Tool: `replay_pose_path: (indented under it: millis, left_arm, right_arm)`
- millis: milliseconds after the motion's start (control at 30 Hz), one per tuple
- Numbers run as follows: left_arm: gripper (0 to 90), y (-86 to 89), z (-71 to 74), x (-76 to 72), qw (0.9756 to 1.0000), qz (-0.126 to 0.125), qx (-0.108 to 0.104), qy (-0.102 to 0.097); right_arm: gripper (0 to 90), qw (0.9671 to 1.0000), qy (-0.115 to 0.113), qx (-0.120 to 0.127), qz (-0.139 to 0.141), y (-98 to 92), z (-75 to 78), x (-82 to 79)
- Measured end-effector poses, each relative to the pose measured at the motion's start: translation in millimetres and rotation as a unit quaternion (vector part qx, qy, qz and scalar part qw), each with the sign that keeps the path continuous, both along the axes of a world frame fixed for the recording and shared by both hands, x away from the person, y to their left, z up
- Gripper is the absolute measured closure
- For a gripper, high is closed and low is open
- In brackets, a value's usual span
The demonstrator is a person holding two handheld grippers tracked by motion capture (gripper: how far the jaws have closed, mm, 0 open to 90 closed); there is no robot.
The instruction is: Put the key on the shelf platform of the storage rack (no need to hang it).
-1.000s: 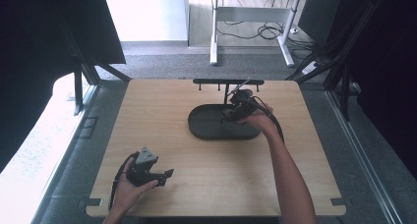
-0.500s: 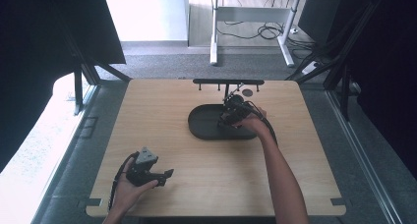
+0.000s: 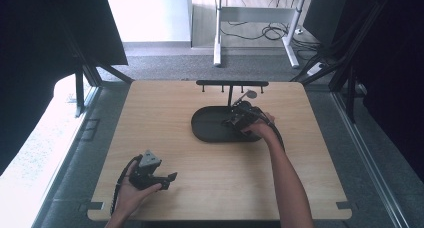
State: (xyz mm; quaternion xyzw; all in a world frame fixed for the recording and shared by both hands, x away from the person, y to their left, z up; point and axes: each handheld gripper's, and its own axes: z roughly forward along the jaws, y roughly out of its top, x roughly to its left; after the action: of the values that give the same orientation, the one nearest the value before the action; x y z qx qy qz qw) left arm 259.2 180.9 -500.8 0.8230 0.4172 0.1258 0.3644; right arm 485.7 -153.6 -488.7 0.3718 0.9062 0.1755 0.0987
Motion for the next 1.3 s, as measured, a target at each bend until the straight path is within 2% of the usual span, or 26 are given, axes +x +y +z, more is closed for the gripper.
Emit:
replay_pose_path:
  millis: [200, 367, 400, 433, 500, 533, 567, 600, 667, 700, 767, 800, 867, 900, 967, 1000, 1067, 1100, 1167, 1233, 1300]
  left_arm:
    - [23.7, -0.3, -0.3, -0.1, 1.0, 0.001, 0.0, 0.0]
    - [23.6, -0.5, -0.5, -0.1, 1.0, 0.001, 0.001, 0.0]
    - [23.7, -0.5, -0.5, -0.1, 1.0, 0.001, 0.001, 0.0]
    - [23.7, -0.5, -0.5, -0.1, 1.0, 0.001, 0.001, 0.0]
    - [23.7, -0.5, -0.6, 0.0, 1.0, 0.001, 0.001, 0.0]
    - [23.7, -0.5, -0.8, 0.0, 1.0, 0.001, 0.002, 0.0]
    - [23.7, -0.7, -1.0, 0.1, 1.0, 0.001, 0.002, 0.0]
    - [23.7, -0.9, -1.4, 0.3, 1.0, 0.001, 0.003, 0.0]
    - [23.7, -1.0, -1.5, 0.3, 1.0, 0.002, 0.004, 0.0]
    - [23.7, -0.9, -1.2, 0.2, 1.0, 0.002, 0.004, 0.0]
    - [23.7, -0.8, -1.0, 0.2, 1.0, 0.002, 0.004, 0.0]
    - [23.7, -0.7, -0.7, -0.1, 1.0, 0.002, 0.004, -0.001]
    - [23.6, 0.1, 1.0, -0.7, 1.0, 0.001, 0.003, -0.004]
    - [23.6, 0.1, 1.0, -0.7, 1.0, 0.001, 0.003, -0.004]
    - [23.6, 0.6, 1.7, -0.9, 1.0, 0.003, 0.001, -0.006]
    - [23.6, 0.5, 1.5, -0.8, 1.0, 0.004, 0.002, -0.005]
    - [23.6, 0.5, 1.3, -0.6, 1.0, 0.003, 0.004, -0.005]
    - [23.6, -0.4, 0.8, -0.5, 1.0, 0.002, 0.004, -0.004]
    - [23.6, -1.1, 1.1, -0.9, 1.0, 0.002, 0.005, -0.004]
    - [23.6, -1.4, 1.3, -1.0, 1.0, 0.001, 0.005, -0.004]
    - [23.5, -0.8, 1.9, -1.0, 1.0, 0.002, 0.004, -0.005]
  right_arm:
    - [49.0, 0.9999, 0.004, -0.014, 0.0, -2.5, -13.0, -1.6]
    - [47.5, 0.9999, -0.003, -0.013, -0.004, -4.4, -17.4, -1.3]
    - [47.5, 0.9999, -0.003, -0.013, -0.004, -4.4, -17.4, -1.3]
    - [41.6, 0.9999, -0.007, -0.013, -0.007, -4.1, -16.8, -1.7]
    - [39.8, 0.9998, -0.011, -0.012, -0.01, -3.9, -15.4, -2.4]
    - [36.9, 0.9996, -0.022, -0.007, -0.017, -3.8, -11.0, -4.6]
    - [36.9, 0.9996, -0.022, -0.007, -0.017, -3.8, -11.0, -4.6]
    - [34.7, 0.9992, -0.035, -0.004, -0.018, -2.5, -4.8, -9.7]
    - [34.1, 0.999, -0.042, -0.001, -0.013, -2.5, -1.2, -12.1]
    - [33.8, 0.9986, -0.051, 0.004, -0.009, -2.7, 6.6, -18.0]
    - [33.7, 0.9984, -0.055, 0.007, -0.008, -3.1, 10.4, -21.1]
    - [34.7, 0.9978, -0.062, 0.02, -0.006, -5.7, 17.2, -28.0]
    - [35.1, 0.997, -0.068, 0.036, -0.006, -9.8, 21.4, -36.9]
    - [35.1, 0.997, -0.068, 0.036, -0.006, -9.8, 21.4, -36.9]
    - [35.9, 0.9955, -0.079, 0.052, 0.004, -17.8, 22.7, -52.9]
    - [35.8, 0.9953, -0.077, 0.058, 0.005, -20.9, 23.1, -58.6]
    - [36.5, 0.9949, -0.079, 0.062, 0.008, -24.3, 23.5, -64.8]
    - [36.3, 0.9945, -0.078, 0.069, 0.013, -31.0, 24.5, -76.3]
    - [36.2, 0.9934, -0.081, 0.079, 0.016, -37.5, 25.1, -88.7]
    - [36.3, 0.9933, -0.081, 0.081, 0.017, -40.0, 25.0, -93.1]
    - [36.3, 0.9926, -0.083, 0.087, 0.019, -48.0, 23.3, -106.3]
